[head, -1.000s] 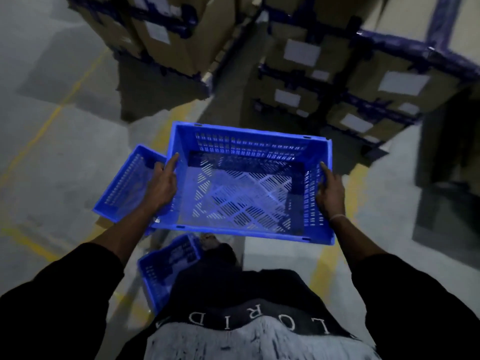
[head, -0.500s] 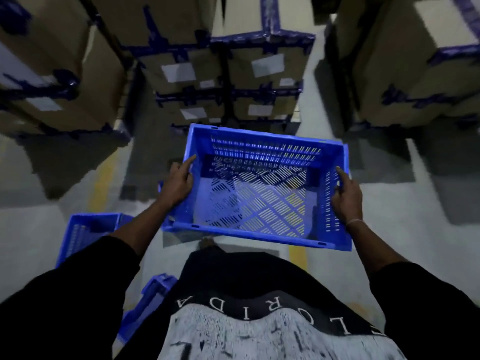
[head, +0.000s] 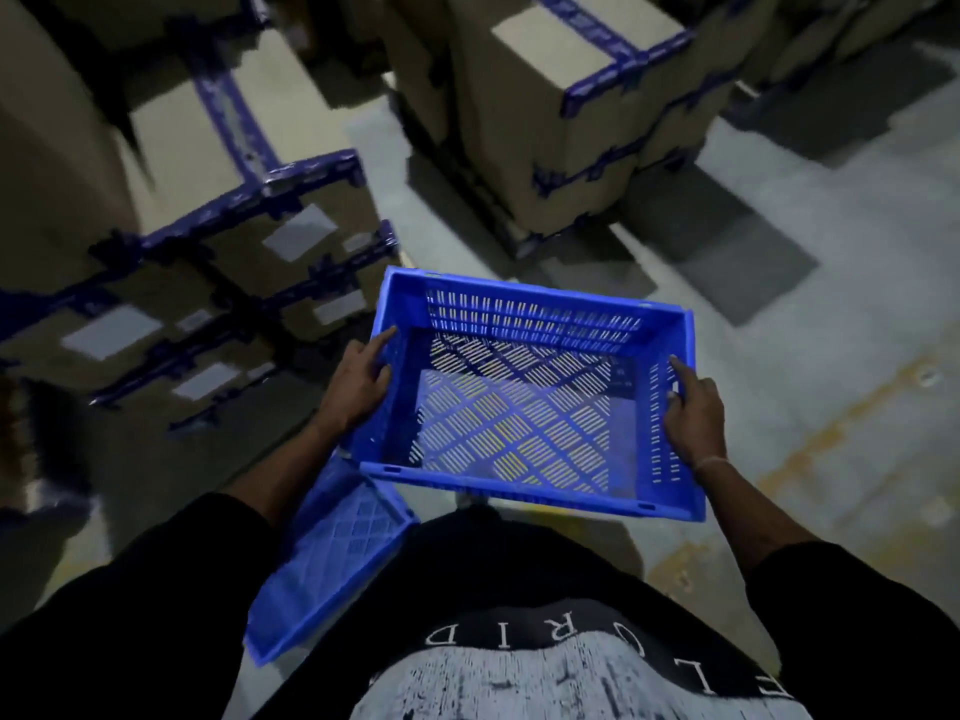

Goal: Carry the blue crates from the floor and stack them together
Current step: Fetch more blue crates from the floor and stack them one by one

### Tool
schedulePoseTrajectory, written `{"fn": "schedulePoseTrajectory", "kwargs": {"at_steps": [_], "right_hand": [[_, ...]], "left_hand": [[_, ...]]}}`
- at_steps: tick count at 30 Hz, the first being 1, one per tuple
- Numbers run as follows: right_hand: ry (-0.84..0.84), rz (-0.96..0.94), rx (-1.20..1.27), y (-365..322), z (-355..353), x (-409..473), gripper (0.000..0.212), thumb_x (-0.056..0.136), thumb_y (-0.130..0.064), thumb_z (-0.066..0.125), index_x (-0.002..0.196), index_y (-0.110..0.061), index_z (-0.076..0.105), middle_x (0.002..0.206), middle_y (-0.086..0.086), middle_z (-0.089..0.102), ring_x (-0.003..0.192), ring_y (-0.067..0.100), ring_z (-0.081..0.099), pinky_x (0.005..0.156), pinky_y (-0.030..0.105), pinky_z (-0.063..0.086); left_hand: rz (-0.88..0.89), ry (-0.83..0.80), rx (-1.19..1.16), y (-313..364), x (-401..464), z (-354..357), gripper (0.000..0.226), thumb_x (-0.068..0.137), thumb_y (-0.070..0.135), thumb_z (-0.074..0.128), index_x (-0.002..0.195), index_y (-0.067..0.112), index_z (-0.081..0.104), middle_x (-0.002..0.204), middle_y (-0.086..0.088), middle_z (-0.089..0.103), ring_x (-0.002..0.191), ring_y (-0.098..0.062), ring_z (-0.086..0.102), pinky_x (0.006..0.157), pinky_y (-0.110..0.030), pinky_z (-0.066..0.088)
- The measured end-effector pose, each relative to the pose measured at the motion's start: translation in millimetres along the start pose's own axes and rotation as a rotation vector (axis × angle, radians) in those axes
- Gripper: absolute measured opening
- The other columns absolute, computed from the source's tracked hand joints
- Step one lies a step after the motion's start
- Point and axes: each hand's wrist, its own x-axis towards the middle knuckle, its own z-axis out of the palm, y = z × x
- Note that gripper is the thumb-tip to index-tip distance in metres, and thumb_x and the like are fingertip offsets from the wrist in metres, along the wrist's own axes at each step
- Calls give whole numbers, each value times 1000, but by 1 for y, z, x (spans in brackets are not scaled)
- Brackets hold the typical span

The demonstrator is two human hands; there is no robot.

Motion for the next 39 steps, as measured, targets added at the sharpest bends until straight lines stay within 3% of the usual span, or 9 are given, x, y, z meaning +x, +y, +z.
{"fn": "schedulePoseTrajectory", "kwargs": {"at_steps": [6,12,16,20,24,28,32,39], "right_hand": [[117,178,-4,16,-28,40,54,98,-3,47,149,-21,43,112,21,47,93,40,55,84,35,42],[246,335,20,31,-50,71,52,98,-5,45,148,-20,44,113,21,48,96,41,55,89,39,45],[317,419,36,45,-69,86,54,97,-3,46,147,-20,45,113,21,49,100,41,55,93,40,44],[398,506,41,70,-93,106,54,94,0,47,145,-17,48,113,23,49,100,42,55,92,38,43],[460,561,35,115,-120,136,54,94,0,49,144,-18,50,112,23,50,100,44,56,90,40,44],[492,600,57,161,-153,180,52,96,-2,47,145,-19,50,113,23,50,99,45,56,92,45,46],[504,635,80,199,-201,224,53,96,-1,47,145,-20,49,114,23,49,98,44,56,88,42,46],[538,628,66,254,-276,293,55,95,0,45,147,-19,46,121,23,47,100,43,56,84,39,46]], "left_hand": [[154,-162,17,53,137,23,66,94,14,60,154,34,39,108,-15,51,99,-35,58,93,-39,46],[314,-255,50,122,239,45,63,95,14,57,153,32,39,101,-10,47,79,-25,55,88,-36,45],[389,-307,22,167,289,69,61,96,14,57,152,34,41,105,-9,47,76,-24,57,85,-36,50],[442,-382,29,220,332,105,60,98,19,55,153,38,38,115,-6,44,85,-28,62,82,-37,52],[507,-437,58,282,378,156,63,98,24,55,154,40,33,125,-11,49,99,-29,63,91,-40,51],[548,-455,70,351,420,206,65,96,26,54,154,42,30,125,-12,52,99,-29,63,92,-38,52],[578,-454,74,421,458,243,66,95,24,55,153,43,32,115,-11,51,87,-28,61,87,-40,52],[643,-419,42,529,514,305,63,95,16,57,152,37,40,107,-12,48,81,-26,57,83,-27,41]]}}
